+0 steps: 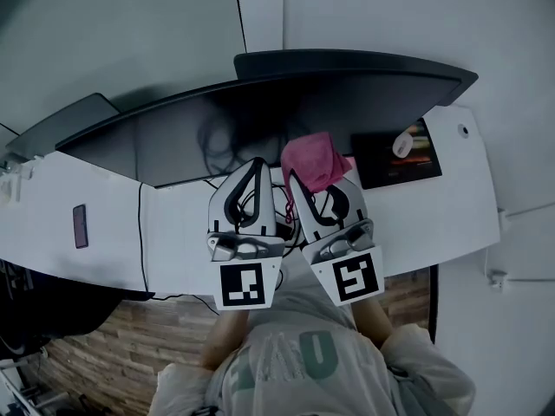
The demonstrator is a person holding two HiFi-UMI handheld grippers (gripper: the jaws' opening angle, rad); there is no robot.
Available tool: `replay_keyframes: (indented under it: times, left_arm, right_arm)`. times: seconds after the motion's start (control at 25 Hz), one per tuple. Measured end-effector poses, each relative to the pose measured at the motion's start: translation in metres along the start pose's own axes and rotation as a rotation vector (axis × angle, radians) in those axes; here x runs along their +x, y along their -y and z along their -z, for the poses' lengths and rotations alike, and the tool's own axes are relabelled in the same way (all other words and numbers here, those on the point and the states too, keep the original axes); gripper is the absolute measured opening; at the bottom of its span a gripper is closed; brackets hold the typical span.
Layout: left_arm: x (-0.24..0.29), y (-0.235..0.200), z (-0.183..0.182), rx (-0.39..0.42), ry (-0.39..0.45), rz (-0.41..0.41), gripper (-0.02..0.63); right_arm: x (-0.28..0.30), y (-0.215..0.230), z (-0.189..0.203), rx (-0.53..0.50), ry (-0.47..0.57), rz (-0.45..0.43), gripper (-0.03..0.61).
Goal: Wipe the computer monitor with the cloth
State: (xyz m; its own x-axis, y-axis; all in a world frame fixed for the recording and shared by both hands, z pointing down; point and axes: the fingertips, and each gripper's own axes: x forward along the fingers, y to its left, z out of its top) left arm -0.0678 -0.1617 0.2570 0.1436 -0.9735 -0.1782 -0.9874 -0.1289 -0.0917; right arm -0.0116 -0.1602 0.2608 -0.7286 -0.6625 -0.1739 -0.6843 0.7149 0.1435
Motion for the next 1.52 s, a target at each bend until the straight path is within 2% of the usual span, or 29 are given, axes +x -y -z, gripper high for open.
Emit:
replay_keyframes:
  times: [0.52,0.84,1.04,1.12,1.32,1.4,1.52]
  left_arm:
    - [0.013,-0.008,0.027,-0.029,-0.041,0.035,0.015]
    - [0.031,0.0,0.047,-0.018,-0.063,0.08,0.014]
    - [0.043,0.016,0.059,-0.029,-0.083,0.11,0.015]
    - [0.048,0.028,0.064,-0.031,-0.085,0.135,0.015]
    - [0.061,0.065,0.079,0.002,-0.104,0.225,0.015]
    - [0.065,0.081,0.085,0.049,-0.116,0.279,0.014]
    - [0.07,0.104,0.092,0.071,-0.131,0.342,0.015]
  right_arm:
    - [0.018,0.005,0.025,-0.014,-0.043,0.059,0.057]
    - [0.002,0.046,0.055,-0.011,-0.125,0.147,0.057]
    - [-0.018,0.082,0.076,-0.054,-0.174,0.241,0.057]
    - [-0.029,0.097,0.088,-0.058,-0.209,0.276,0.057]
    - [-0.057,0.138,0.116,-0.143,-0.262,0.363,0.057]
    - [-0.067,0.152,0.129,-0.146,-0.28,0.406,0.057]
    - [-0.085,0.174,0.156,-0.118,-0.324,0.473,0.057]
